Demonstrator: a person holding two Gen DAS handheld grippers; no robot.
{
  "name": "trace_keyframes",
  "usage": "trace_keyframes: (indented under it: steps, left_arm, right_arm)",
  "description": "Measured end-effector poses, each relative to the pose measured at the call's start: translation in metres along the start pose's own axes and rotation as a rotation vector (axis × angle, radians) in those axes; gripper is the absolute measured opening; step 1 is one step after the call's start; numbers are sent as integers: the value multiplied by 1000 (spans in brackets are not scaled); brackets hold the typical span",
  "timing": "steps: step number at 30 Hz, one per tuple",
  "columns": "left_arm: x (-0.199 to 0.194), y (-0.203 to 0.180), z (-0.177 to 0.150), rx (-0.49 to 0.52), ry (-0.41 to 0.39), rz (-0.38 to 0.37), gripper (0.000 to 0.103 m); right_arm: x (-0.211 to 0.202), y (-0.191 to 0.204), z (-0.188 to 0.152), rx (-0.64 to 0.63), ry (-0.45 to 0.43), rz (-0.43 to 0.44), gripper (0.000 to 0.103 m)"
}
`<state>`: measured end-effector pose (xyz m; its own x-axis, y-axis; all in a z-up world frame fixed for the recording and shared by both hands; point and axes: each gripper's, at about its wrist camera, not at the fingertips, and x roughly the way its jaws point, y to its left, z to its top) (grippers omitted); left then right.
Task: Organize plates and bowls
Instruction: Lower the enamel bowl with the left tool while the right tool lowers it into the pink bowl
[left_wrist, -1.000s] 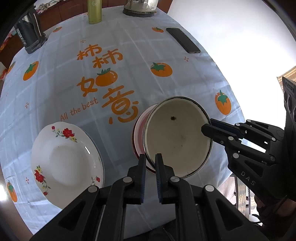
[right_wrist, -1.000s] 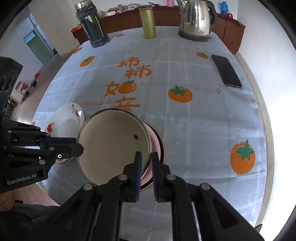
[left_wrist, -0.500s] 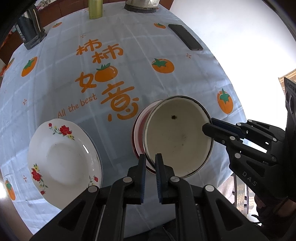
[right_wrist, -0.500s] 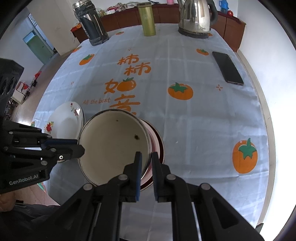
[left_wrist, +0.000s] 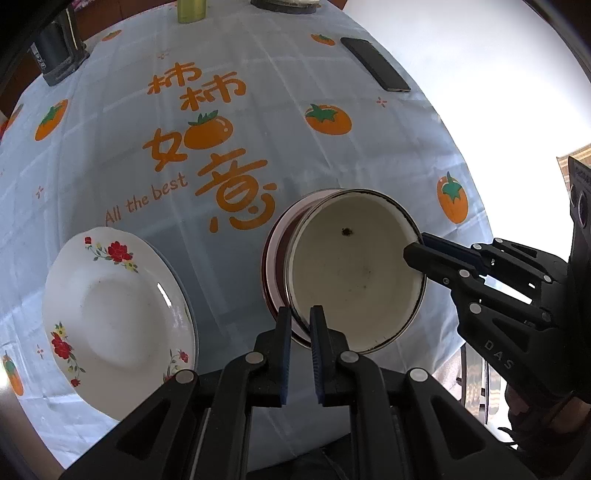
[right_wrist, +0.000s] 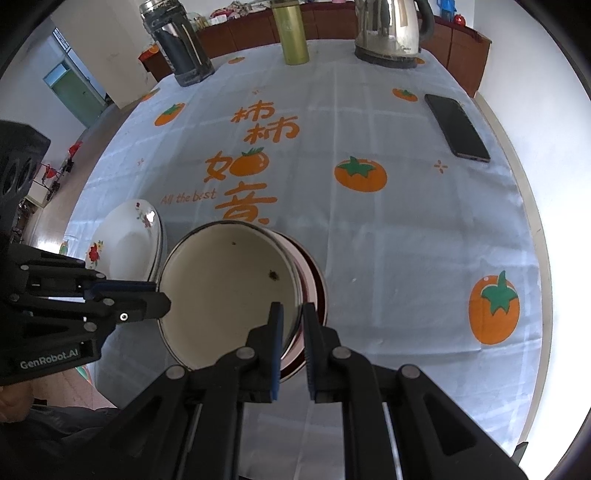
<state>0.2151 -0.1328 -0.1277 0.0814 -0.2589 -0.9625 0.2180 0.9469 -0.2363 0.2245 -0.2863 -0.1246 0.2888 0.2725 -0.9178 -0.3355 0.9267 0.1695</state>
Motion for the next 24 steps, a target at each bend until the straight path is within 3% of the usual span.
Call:
trace_keyframes:
  steps: [24]
  left_arm:
    - [16, 2, 2, -4, 39, 0, 11]
  right_arm:
    - [14, -4, 1, -4, 40, 5, 11]
